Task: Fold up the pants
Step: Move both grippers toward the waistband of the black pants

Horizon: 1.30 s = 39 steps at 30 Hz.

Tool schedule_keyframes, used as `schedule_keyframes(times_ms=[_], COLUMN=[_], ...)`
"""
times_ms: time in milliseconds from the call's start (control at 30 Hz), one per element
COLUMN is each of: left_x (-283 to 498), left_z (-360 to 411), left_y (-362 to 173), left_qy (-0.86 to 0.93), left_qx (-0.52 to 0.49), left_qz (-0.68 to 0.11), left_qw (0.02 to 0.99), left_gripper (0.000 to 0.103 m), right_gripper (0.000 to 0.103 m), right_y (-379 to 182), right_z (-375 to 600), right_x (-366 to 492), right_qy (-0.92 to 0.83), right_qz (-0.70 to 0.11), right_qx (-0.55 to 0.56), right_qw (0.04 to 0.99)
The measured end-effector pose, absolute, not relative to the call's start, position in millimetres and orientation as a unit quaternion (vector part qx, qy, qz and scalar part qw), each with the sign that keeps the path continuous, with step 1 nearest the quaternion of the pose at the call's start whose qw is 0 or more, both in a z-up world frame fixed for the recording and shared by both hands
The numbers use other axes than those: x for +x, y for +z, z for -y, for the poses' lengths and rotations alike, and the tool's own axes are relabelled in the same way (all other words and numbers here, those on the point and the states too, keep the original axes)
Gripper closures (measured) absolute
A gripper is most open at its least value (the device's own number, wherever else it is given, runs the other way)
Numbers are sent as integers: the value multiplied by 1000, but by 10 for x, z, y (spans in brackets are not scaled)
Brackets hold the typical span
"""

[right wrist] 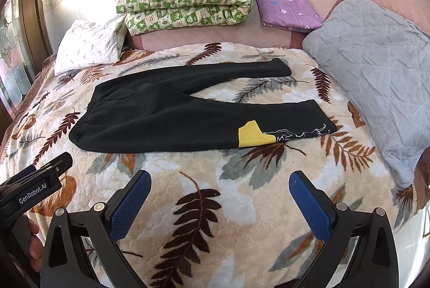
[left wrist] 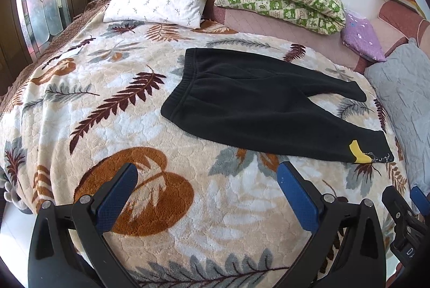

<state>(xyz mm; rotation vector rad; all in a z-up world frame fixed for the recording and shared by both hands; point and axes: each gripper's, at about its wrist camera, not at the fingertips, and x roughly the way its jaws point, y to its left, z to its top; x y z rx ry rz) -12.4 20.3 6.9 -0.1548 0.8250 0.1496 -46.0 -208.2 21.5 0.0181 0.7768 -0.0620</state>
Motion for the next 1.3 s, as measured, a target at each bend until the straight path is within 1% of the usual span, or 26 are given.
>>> schedule_keyframes(times_ms=[233,1300], left_x=[-142,-48], left_z=[-171,-43], left_y=[195,195], left_qy=[86,67], left_qx=[-43,-29], left_qz=[-365,-373], left_qw=[926,925], left_gripper=[0,0], right_gripper=[0,0], right_y=[181,136], right_z=[2123,2178], right_x=[-450,-410], right_qy=[-33,-36], right_qz=[-379,-383], right_qx=[12,14], right_qw=[925,923])
